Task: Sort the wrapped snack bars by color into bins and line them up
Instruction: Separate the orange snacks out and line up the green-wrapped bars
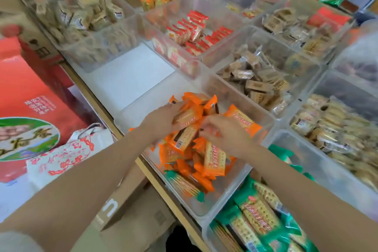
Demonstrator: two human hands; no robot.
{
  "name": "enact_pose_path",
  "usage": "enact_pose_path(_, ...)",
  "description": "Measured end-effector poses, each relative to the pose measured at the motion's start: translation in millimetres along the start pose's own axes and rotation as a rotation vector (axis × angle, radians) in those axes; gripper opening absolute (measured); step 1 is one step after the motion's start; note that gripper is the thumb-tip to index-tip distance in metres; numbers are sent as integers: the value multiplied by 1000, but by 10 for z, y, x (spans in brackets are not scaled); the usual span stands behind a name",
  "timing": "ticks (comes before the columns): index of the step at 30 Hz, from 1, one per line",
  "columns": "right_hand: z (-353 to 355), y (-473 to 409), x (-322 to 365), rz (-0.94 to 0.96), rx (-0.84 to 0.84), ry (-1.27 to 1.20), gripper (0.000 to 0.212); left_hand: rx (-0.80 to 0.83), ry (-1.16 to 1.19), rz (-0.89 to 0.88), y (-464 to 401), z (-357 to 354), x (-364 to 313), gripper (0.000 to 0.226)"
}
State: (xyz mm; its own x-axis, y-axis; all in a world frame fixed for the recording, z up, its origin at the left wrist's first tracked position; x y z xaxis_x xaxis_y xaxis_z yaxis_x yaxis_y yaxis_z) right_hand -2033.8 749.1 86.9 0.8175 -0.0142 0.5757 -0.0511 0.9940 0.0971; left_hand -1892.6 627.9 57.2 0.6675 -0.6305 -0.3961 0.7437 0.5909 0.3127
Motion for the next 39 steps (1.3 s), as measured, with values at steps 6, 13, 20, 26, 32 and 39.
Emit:
enact_pose_path(6,-439,193,261,291,453,260,31,-189,-304,-190,94,28,-42,66)
enact_pose_path(13,-675,186,495,184,400,483,50,-4,31,-444,628,-46,5,54)
enact_pose_path(20,-585,199,316,7,310,172,17,247,154,-288,766,-215,-111,78)
enact_pose_path(26,-9,571,381,-127,-71,-430,14,136,759,-217,895,-120,-339,30)
enact_pose_path(32,195,1573,245,-372,-440,-481,13,63,809,-345,1144,-217,-839,17)
enact_pose_path(39,-515,2751,71,-717,285,-104,22,321,169,-553,1324,-548,-1495,52)
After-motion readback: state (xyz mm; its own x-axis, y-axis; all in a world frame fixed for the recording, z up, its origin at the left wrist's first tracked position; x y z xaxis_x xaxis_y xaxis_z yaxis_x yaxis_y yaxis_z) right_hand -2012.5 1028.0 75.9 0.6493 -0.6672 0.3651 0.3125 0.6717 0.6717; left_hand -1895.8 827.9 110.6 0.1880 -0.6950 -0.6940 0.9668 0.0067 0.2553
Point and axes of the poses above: each hand's wrist, its own y-axis away from the middle knuckle, its own z-axis out of the back of the hand, x = y × z, the point moved 3 cm from there along -y, towards the middle knuckle, and after that the axes turned 6 degrees about x, right-handed, at the moved point
